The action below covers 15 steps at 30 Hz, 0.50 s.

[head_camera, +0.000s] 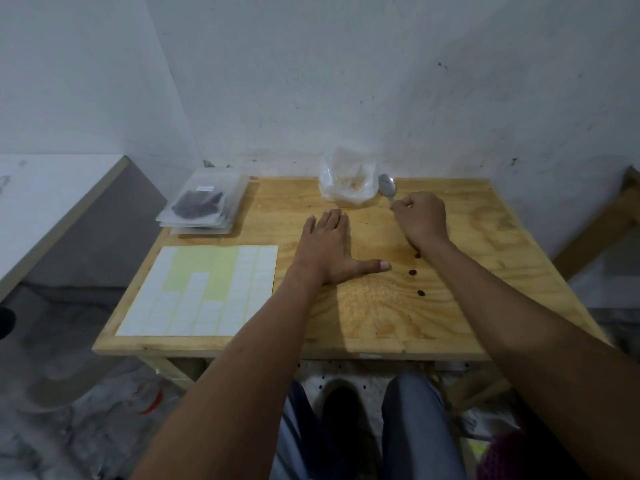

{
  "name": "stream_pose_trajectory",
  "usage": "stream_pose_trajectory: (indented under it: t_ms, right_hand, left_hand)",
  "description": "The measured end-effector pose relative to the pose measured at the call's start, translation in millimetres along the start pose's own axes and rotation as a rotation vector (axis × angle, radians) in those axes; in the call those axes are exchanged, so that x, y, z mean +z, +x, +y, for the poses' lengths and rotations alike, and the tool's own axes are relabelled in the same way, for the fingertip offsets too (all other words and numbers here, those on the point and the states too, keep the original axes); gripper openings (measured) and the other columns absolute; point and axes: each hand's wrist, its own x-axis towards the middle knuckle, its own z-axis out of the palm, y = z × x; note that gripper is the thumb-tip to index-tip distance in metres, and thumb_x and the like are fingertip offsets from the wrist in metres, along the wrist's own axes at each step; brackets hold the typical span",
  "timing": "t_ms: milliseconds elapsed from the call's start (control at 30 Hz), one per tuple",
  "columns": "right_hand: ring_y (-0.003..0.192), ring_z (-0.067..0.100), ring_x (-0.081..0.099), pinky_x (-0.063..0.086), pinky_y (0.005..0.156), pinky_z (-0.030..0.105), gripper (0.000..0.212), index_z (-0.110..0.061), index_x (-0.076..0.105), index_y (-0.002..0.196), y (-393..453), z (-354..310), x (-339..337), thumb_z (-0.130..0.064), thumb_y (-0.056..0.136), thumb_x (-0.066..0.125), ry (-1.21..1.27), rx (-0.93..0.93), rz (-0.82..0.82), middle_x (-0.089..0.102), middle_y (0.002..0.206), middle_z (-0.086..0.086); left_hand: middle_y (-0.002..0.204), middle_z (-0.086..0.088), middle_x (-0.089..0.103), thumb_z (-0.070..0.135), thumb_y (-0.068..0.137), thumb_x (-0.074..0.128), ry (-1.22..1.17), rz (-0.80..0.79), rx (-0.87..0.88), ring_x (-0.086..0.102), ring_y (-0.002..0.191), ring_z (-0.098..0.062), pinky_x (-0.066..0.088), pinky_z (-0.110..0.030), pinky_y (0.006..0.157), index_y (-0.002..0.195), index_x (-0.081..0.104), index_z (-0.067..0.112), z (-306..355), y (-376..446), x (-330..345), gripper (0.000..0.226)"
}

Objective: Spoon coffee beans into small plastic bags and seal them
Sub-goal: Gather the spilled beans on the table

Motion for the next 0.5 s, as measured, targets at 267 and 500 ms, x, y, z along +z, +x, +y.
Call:
stream_pose_trajectory:
  t_ms: [267,500]
  right_hand:
    - [0.040,0.011,0.024,0.018,0.035,0.020,0.026,-0.009,0.055,0.073,-4.1,-5.8,-38.6,-0.012,0.092,0.037,1.230,0.728,-0.110,0.045,0.054,-0.001]
    - [0.044,0.011,0.041,0.032,0.046,0.023,0.020,-0.004,0.067,0.066,-33.9,12.9,-60.3,-0.016,0.081,0.064,0.289,0.249,-0.100,0.051,0.054,-0.001]
  left_hand:
    - [0.170,-0.012,0.014,0.106,0.054,0.029,0.016,-0.003,0.006,0.010,0.157,-0.023,0.006,-0.051,0.127,0.160,0.017,0.007,0.3,-1.3,-1.7,0.146]
    - [0.169,-0.012,0.014,0.107,0.055,0.027,0.020,-0.004,0.012,0.010,0.157,-0.023,0.007,-0.051,0.126,0.160,0.017,0.007,0.6,-2.1,-2.3,0.146]
